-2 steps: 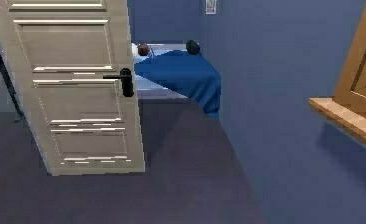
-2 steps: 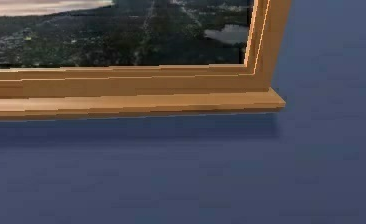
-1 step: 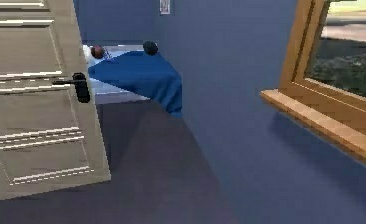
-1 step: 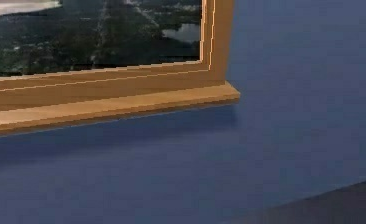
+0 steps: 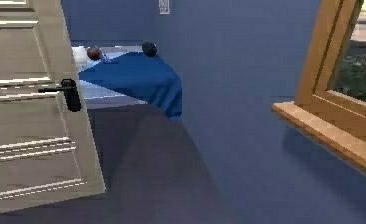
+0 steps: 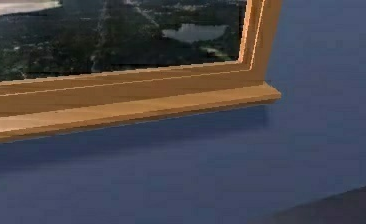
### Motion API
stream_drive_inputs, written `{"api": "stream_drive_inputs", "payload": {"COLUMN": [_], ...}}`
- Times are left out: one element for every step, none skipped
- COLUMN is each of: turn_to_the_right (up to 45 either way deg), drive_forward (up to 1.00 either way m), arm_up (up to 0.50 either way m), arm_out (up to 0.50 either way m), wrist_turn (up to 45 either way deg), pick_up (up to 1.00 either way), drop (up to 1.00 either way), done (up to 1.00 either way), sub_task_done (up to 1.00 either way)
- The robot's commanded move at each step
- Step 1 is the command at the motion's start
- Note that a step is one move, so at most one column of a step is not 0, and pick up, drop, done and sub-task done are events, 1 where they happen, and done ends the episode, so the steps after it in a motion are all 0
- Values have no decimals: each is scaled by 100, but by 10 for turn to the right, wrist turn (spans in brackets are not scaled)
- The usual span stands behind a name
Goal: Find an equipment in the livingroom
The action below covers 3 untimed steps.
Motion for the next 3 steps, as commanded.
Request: {"api": "stream_drive_inputs", "payload": {"turn_to_the_right": [-450,0,-450], "drive_forward": [0,35,0], "arm_up": [0,0,0], "arm_out": [0,0,0], "wrist_turn": [0,0,0], "pick_up": [0,0,0], "drop": [0,0,0], "done": [0,0,0], "sub_task_done": [0,0,0]}}
